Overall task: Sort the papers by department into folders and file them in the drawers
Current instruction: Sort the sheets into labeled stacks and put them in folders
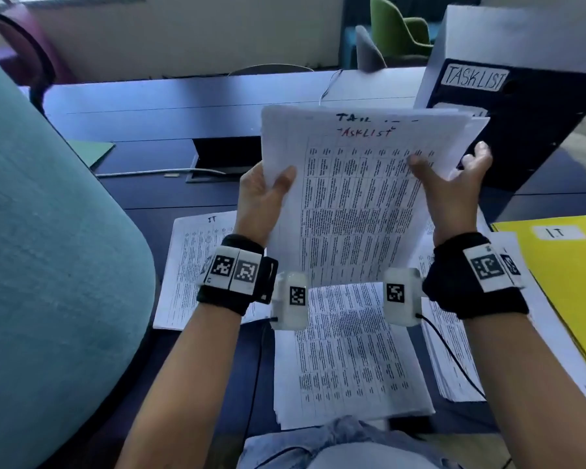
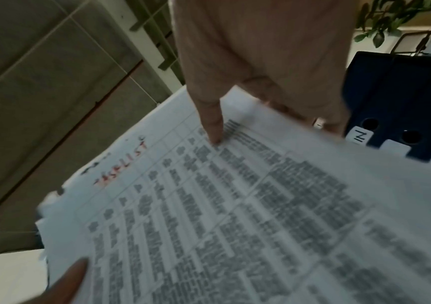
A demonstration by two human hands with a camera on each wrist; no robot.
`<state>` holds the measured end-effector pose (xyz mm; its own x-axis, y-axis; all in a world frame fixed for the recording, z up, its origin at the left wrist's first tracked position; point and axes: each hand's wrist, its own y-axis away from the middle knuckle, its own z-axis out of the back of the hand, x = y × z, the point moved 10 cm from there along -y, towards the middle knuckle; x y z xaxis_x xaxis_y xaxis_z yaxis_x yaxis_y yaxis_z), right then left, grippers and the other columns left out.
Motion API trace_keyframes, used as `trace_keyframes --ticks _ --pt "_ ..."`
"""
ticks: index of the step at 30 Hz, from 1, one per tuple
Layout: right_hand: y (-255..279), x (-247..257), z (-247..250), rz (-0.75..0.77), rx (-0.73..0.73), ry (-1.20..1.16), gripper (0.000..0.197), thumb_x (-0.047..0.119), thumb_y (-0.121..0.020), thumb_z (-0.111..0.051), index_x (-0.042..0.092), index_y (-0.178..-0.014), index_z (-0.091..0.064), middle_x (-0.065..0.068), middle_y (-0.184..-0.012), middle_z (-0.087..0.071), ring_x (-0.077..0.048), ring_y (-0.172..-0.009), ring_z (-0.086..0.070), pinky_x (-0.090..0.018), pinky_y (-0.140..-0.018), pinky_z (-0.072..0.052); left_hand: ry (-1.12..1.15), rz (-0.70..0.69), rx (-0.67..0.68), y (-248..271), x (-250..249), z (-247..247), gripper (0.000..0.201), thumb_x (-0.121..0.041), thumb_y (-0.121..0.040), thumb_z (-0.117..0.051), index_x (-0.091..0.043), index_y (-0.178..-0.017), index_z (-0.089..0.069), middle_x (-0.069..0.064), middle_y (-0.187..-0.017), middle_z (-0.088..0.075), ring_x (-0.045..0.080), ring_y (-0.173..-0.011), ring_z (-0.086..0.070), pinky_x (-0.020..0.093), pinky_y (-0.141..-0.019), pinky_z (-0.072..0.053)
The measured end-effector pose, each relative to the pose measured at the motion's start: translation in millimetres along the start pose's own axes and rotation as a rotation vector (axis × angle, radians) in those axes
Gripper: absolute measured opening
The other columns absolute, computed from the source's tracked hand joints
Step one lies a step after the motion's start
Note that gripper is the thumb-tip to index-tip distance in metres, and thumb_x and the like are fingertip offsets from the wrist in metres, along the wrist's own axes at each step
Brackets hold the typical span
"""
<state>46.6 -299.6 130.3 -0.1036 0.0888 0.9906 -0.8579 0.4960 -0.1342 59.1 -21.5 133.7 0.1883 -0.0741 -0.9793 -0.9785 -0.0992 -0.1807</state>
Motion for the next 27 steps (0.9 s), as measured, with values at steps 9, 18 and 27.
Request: trace_keyframes --ticks 9,18,27 --pt "23 54 2 0.259 0.014 -0.22 0.022 0.013 -0.086 -0.055 0.021 -0.077 -0.037 0.006 -0.074 -0.046 0.002 -0.062 -0.045 -0.015 -0.058 -0.04 0.027 -0.176 -0.057 9 -63 -10 0.014 -0.005 -0.084 -0.062 -0.017 -0.09 -0.061 -0.003 -0.086 -0.065 0.002 -0.076 -0.065 0.019 -0.072 -0.054" --pt "38 0 -2 0.138 0.051 -0.121 0.007 0.008 -0.092 -0.052 0.009 -0.099 -0.049 0.007 -0.083 -0.055 0.008 -0.067 -0.053 -0.012 -0.064 -0.043 0.045 0.021 -0.076 28 0 -8 0.019 0.006 -0.078 -0.065 -0.002 -0.095 -0.062 -0.017 -0.061 -0.067 -0.005 -0.06 -0.062 0.011 -0.059 -0.048" --pt "40 -6 0 0.145 0.043 -0.114 0.015 0.005 -0.093 -0.048 0.018 -0.098 -0.044 0.006 -0.089 -0.055 -0.006 -0.08 -0.055 -0.014 -0.069 -0.046 0.0 0.051 -0.036 24 6 -6 0.018 0.002 -0.078 -0.067 -0.005 -0.093 -0.061 0.001 -0.082 -0.064 -0.002 -0.067 -0.063 0.014 -0.063 -0.05"
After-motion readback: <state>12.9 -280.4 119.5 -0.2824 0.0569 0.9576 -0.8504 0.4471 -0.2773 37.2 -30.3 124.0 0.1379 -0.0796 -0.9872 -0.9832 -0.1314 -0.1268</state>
